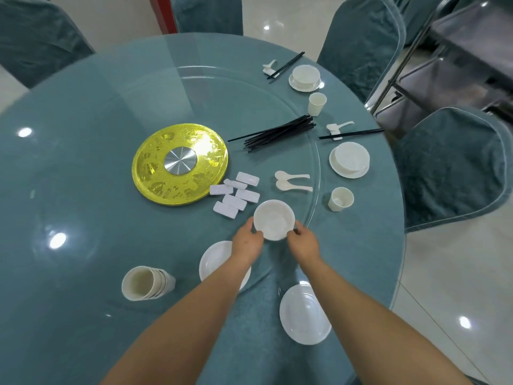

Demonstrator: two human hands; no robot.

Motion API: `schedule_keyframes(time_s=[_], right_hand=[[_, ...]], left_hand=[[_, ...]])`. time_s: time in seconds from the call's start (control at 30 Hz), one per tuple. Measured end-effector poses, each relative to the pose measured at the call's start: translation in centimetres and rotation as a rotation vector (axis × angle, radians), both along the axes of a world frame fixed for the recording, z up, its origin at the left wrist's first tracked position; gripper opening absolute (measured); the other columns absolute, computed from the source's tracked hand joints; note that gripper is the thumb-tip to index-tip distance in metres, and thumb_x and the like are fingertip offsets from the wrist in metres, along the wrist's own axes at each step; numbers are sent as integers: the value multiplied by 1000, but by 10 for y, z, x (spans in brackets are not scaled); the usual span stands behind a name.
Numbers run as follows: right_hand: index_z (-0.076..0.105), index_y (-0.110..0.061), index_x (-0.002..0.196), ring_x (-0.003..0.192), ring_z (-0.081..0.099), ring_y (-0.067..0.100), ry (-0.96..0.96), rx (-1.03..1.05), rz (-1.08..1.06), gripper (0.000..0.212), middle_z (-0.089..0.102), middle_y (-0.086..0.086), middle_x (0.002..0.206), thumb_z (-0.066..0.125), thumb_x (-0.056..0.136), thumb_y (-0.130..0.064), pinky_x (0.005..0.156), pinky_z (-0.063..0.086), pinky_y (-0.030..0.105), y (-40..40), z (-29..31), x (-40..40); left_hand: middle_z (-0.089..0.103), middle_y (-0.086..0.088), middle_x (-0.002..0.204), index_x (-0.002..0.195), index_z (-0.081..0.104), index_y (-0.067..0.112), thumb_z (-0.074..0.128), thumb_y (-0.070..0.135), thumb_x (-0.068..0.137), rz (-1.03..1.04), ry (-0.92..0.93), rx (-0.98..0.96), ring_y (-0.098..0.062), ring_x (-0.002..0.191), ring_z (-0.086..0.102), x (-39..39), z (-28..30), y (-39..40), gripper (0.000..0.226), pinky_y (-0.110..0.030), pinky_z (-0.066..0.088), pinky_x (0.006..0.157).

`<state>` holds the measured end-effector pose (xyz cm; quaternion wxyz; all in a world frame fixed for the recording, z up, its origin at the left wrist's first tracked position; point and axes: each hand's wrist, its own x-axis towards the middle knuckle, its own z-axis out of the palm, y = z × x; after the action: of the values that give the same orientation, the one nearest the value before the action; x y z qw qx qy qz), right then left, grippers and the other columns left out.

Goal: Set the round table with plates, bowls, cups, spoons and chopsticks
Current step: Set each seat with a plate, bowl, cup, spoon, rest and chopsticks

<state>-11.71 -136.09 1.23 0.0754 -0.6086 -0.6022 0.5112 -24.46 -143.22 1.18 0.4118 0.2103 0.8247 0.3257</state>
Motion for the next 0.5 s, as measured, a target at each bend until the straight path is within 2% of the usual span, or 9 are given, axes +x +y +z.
schedule_keyframes(time_s=[0.03, 0.1, 0.2, 0.3, 0.43, 0.5], right_hand=[[63, -19, 104, 76, 53, 24, -18, 11, 4, 27, 62, 9, 85, 43, 87, -13, 65, 45, 30, 0, -1, 0], [63, -16, 101, 74, 51, 24, -49, 41, 32, 24, 62, 11, 84, 43, 88, -14, 66, 44, 32, 0, -2, 1], [62, -20, 103, 78, 54, 25, -104, 92, 82, 23, 62, 7, 84, 42, 92, -19, 65, 40, 30, -1, -1, 0], [61, -21, 100, 78, 53, 27, -184, 126, 135, 22, 59, 2, 79, 40, 94, -28, 67, 39, 30, 0, 1, 1], [60, -22, 104, 84, 54, 28, -261, 146, 177, 28, 57, 3, 82, 38, 93, -36, 69, 41, 32, 0, 2, 5], [59, -22, 105, 84, 54, 27, -303, 169, 194, 30, 58, 3, 85, 37, 93, -38, 70, 45, 33, 1, 3, 4]], left_hand=[[68, 0, 103, 116, 59, 29, 43, 12, 85, -7, 11, 6, -23, 84, 60, 1, 0, 0, 39, -27, 45, 62], [68, -2, 101, 120, 59, 29, 44, 14, 87, 3, 16, -3, -25, 84, 60, 2, 3, -1, 39, -29, 46, 67], [66, -4, 121, 134, 55, 26, 45, 19, 90, 20, 23, -35, -26, 102, 61, -1, 4, 0, 45, -32, 50, 84], [57, -3, 138, 144, 47, 22, 43, 20, 92, 30, 3, -82, -27, 119, 58, -3, 6, 1, 52, -38, 47, 100], [58, -1, 138, 141, 51, 22, 41, 18, 92, 46, 5, -100, -25, 118, 58, -5, 7, 0, 51, -33, 47, 99], [56, 1, 140, 140, 53, 21, 41, 18, 93, 49, 22, -105, -22, 114, 60, -6, 6, -2, 49, -26, 47, 89]])
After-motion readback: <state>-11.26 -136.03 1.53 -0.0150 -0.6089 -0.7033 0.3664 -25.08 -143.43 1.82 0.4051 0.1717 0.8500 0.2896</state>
